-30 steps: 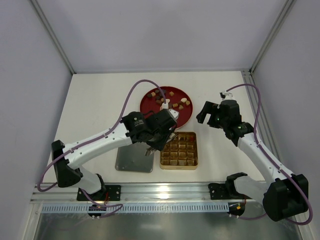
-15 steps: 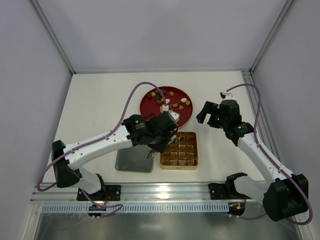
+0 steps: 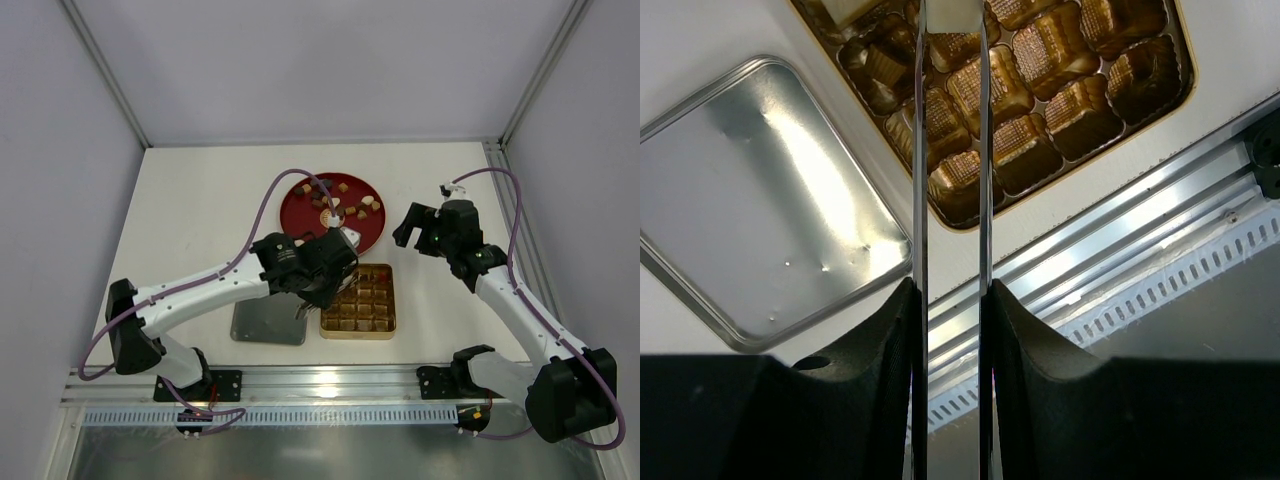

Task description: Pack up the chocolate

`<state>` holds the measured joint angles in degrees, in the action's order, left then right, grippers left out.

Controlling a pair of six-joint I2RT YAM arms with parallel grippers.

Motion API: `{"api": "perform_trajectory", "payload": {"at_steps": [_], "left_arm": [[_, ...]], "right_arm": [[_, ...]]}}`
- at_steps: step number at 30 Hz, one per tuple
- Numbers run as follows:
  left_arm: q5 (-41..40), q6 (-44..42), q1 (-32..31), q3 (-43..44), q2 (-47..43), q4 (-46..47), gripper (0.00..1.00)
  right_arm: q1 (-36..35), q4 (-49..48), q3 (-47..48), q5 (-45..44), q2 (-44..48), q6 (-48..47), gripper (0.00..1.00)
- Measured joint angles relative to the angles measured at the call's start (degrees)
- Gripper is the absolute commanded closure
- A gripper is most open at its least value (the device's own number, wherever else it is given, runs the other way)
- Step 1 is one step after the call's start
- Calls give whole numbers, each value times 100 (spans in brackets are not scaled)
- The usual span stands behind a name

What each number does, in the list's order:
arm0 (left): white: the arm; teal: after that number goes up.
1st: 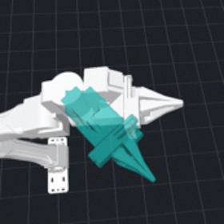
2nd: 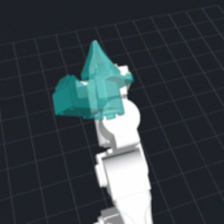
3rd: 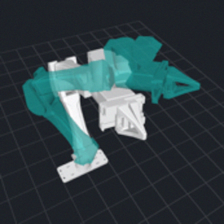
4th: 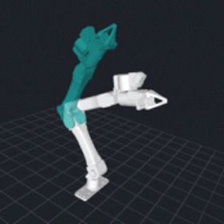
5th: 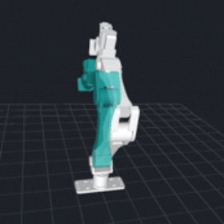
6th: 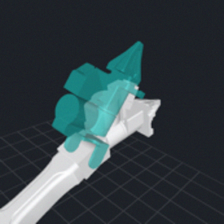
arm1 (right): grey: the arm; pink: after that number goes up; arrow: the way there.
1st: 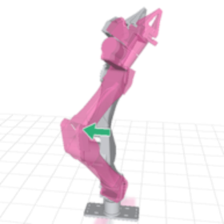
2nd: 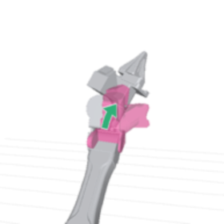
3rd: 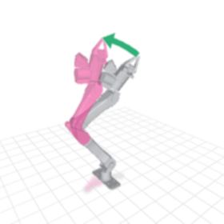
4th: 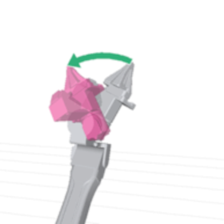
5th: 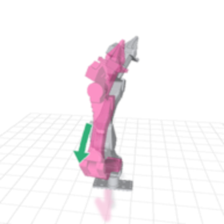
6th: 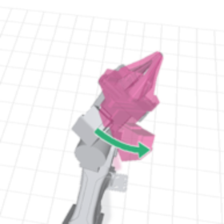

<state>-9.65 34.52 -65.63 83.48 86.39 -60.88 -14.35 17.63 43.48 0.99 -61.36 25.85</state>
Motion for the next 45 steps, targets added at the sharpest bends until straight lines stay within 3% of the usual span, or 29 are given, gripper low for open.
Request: {"api": "perform_trajectory", "payload": {"at_steps": [17, 26, 37, 41, 45], "left_arm": [[22, 103, -55, -181, 7, 83, 66], [20, 98, -68, -212, 13, 92, 56], [-90, 61, -59, -186, 13, 74, 58], [-142, -98, 197, 101, 11, 11, 58], [-9, -352, 1250, 483, 9, 94, 58]], "right_arm": [[0, 0, 0, 0, 0, -2, 0], [0, 0, 0, 0, 0, -2, 0], [0, 0, 0, 0, 0, -2, 0], [0, 0, 0, 4, 0, -2, 0], [0, 2, 0, 37, -2, -4, 0]]}}
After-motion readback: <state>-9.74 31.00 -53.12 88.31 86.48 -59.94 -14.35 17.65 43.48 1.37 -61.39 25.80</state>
